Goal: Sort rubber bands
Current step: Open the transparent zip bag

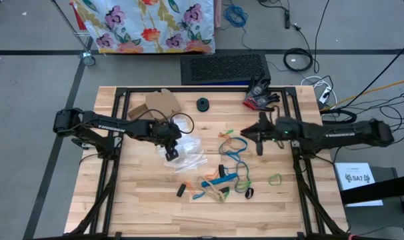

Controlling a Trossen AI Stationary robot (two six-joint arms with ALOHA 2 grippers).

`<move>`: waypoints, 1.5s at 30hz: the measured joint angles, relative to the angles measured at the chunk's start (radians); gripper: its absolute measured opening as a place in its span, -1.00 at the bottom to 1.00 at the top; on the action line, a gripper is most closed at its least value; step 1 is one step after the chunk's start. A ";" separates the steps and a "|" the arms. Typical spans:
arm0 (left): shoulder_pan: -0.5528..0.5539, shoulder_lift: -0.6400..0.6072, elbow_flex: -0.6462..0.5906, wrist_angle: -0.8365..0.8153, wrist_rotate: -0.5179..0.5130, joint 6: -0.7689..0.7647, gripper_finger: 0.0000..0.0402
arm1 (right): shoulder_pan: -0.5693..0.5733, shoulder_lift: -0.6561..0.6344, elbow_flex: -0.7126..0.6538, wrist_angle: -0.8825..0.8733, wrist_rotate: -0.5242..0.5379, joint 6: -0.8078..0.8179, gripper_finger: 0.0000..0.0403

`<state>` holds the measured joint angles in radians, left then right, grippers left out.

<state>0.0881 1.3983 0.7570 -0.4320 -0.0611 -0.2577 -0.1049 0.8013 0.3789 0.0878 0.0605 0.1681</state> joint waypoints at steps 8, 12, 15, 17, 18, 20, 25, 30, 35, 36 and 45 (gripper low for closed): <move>-0.062 0.000 0.057 -0.062 -0.046 0.001 -1.00 | -0.001 0.392 0.266 -0.002 -0.001 -0.102 -0.78; -0.105 0.000 0.113 -0.157 -0.108 0.001 -1.00 | -0.009 0.548 0.361 0.012 -0.008 -0.113 -0.73; -0.136 0.000 0.139 -0.201 -0.144 0.001 -1.00 | -0.017 0.640 0.412 0.065 -0.011 -0.132 -0.64; -0.164 0.000 0.149 -0.220 -0.173 -0.002 -1.00 | -0.024 0.698 0.440 0.128 -0.031 -0.147 -0.58; -0.179 -0.002 0.152 -0.228 -0.188 -0.010 -1.00 | -0.030 0.727 0.454 0.151 -0.058 -0.151 -0.54; -0.209 -0.008 0.153 -0.253 -0.225 -0.030 -1.00 | -0.040 0.781 0.488 0.176 -0.106 -0.152 -0.48; -0.278 -0.040 0.153 -0.270 -0.307 -0.075 -1.00 | -0.039 0.895 0.582 0.161 -0.120 -0.196 -0.34; -0.310 -0.071 0.153 -0.270 -0.349 -0.078 -1.00 | -0.027 0.958 0.661 0.163 -0.225 -0.238 -0.29; -0.313 -0.080 0.153 -0.274 -0.362 -0.078 -1.00 | -0.017 0.982 0.692 0.146 -0.253 -0.242 -0.31; -0.313 -0.081 0.153 -0.275 -0.363 -0.078 -1.00 | -0.017 0.982 0.692 0.144 -0.253 -0.245 -0.31; -0.313 -0.082 0.153 -0.276 -0.364 -0.079 -1.00 | -0.020 0.982 0.692 0.118 -0.242 -0.259 -0.32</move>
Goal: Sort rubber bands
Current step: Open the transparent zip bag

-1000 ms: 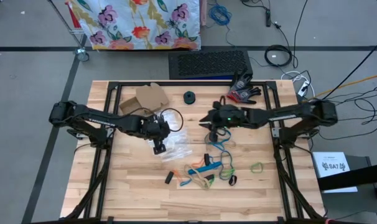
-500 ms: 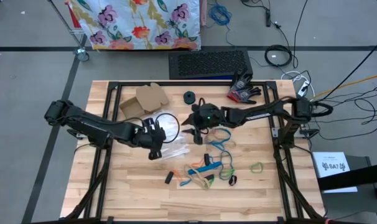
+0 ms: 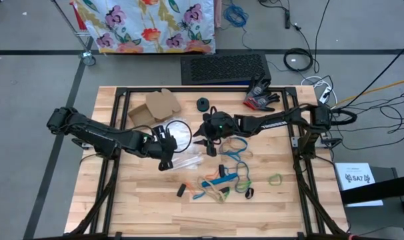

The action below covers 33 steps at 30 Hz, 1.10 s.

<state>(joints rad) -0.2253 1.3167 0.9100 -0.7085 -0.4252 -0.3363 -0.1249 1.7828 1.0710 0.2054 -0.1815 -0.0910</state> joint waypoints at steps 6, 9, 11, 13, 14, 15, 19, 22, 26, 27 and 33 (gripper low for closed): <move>0.000 0.000 0.000 0.004 0.000 0.000 -1.00 | 0.000 0.000 0.000 -0.003 0.002 -0.004 -0.40; 0.000 0.000 0.000 0.004 0.000 -0.001 -1.00 | 0.000 0.000 0.000 -0.008 0.002 -0.004 -0.51; 0.000 0.000 0.000 0.007 0.000 -0.001 -1.00 | 0.000 0.000 0.000 -0.008 0.002 -0.004 -0.59; 0.000 0.000 0.000 0.012 0.000 -0.001 -1.00 | 0.000 0.000 0.000 -0.008 0.002 -0.004 -0.66; 0.000 0.000 0.000 0.012 0.000 -0.001 -1.00 | 0.000 0.000 0.000 -0.008 0.002 -0.004 -0.70; 0.000 0.000 0.000 0.012 0.000 -0.001 -1.00 | 0.000 0.000 0.000 -0.008 0.002 -0.004 -0.73; 0.000 0.000 0.000 0.016 0.000 -0.001 -1.00 | 0.000 0.000 0.000 -0.010 0.002 -0.004 -0.85; 0.000 0.000 0.000 0.019 0.000 -0.001 -1.00 | 0.000 0.000 0.000 -0.015 0.001 -0.004 -0.92; 0.000 0.000 0.000 0.019 0.000 -0.001 -1.00 | 0.000 0.000 0.000 -0.016 0.001 -0.004 -0.99; 0.000 0.000 0.000 0.019 0.000 -0.001 -0.99 | 0.000 0.000 0.000 -0.016 0.001 -0.004 -0.99; 0.000 0.001 0.000 0.019 0.000 0.001 -0.91 | 0.000 0.000 0.000 -0.017 0.001 -0.001 -0.99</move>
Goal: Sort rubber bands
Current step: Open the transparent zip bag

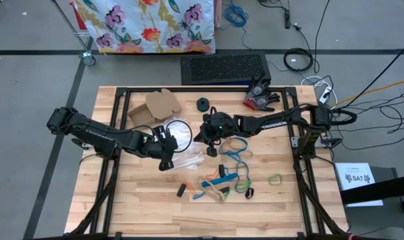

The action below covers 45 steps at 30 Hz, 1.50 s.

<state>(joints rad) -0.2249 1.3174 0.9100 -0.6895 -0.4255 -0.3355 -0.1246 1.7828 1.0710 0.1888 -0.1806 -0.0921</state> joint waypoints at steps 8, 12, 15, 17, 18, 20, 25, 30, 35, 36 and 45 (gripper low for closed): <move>0.001 0.000 0.000 0.020 -0.018 -0.007 -0.88 | 0.003 0.000 0.000 0.000 -0.003 0.002 -0.99; 0.003 0.000 0.001 0.053 -0.052 -0.025 -0.88 | 0.003 0.000 0.000 0.000 -0.003 0.002 -0.99; 0.004 0.000 0.001 0.057 -0.057 -0.025 -0.88 | 0.005 0.000 0.000 0.001 -0.003 0.002 -0.99; 0.004 0.000 0.001 0.058 -0.060 -0.024 -0.88 | 0.007 0.000 0.000 0.001 -0.003 0.002 -0.99; 0.004 0.000 0.001 0.061 -0.060 -0.023 -0.88 | 0.008 0.000 0.000 0.001 -0.003 0.002 -0.99; 0.006 0.000 0.001 0.064 -0.062 -0.022 -0.86 | 0.009 0.000 0.000 0.001 -0.003 0.002 -0.99; 0.027 0.000 0.001 0.089 -0.062 -0.023 -0.65 | 0.009 0.000 0.000 0.001 -0.004 0.002 -0.99; 0.051 0.000 0.001 0.132 -0.093 0.033 -0.40 | 0.009 0.000 0.000 0.001 -0.004 0.002 -0.99; 0.062 0.000 0.001 0.228 -0.100 0.065 -0.34 | 0.009 0.000 0.000 0.005 -0.003 -0.002 -0.99; 0.062 0.000 0.001 0.243 -0.100 0.084 -0.34 | 0.011 0.000 0.000 0.009 -0.003 -0.004 -0.99; 0.063 0.001 0.001 0.285 -0.098 0.109 -0.34 | 0.044 0.000 0.000 0.025 0.078 -0.089 -0.99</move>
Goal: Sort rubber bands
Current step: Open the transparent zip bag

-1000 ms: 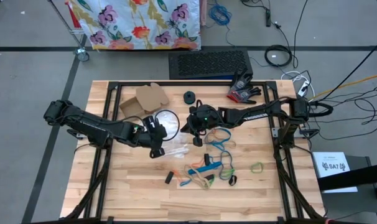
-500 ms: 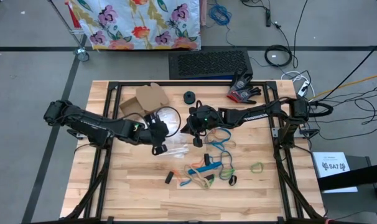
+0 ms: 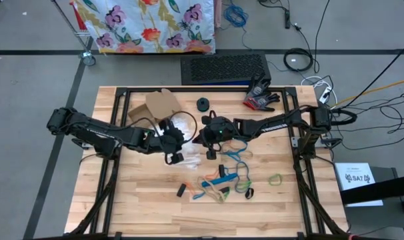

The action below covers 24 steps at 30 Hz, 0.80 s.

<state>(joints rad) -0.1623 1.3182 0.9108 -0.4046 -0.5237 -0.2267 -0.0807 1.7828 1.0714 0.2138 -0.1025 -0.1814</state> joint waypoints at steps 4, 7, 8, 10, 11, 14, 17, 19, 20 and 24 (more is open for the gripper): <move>0.011 0.000 0.000 0.000 0.063 -0.001 -0.34 | -0.002 0.000 0.000 0.011 0.008 -0.010 -0.99; 0.018 0.000 0.000 0.000 0.095 -0.002 -0.34 | 0.000 0.000 0.000 0.030 0.007 -0.011 -0.99; 0.018 0.000 0.000 0.000 0.097 -0.002 -0.34 | 0.001 0.000 0.000 0.031 0.007 -0.013 -0.99; 0.018 0.000 0.000 0.000 0.100 -0.002 -0.34 | 0.005 0.000 0.000 0.036 0.007 -0.019 -0.99; 0.018 0.000 0.000 -0.001 0.100 -0.002 -0.34 | 0.006 0.000 0.000 0.043 0.006 -0.022 -0.99; 0.018 0.000 0.000 -0.009 0.101 -0.002 -0.34 | 0.011 0.000 0.000 0.052 0.006 -0.022 -0.99; 0.018 0.000 0.000 -0.030 0.101 -0.002 -0.34 | 0.017 0.000 0.000 0.055 0.006 -0.022 -0.99; 0.018 0.000 0.000 -0.037 0.112 -0.003 -0.34 | 0.018 0.000 0.000 0.056 0.006 -0.022 -0.99; 0.018 0.000 0.000 -0.037 0.124 -0.003 -0.34 | 0.020 0.000 0.000 0.057 0.006 -0.022 -0.99; 0.018 0.000 0.000 -0.038 0.141 -0.003 -0.34 | 0.031 -0.005 0.000 0.060 0.028 -0.022 -0.99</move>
<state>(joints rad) -0.1444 1.3182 0.9108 -0.4427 -0.3832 -0.2295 -0.0502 1.7781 1.0718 0.2736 -0.0750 -0.2035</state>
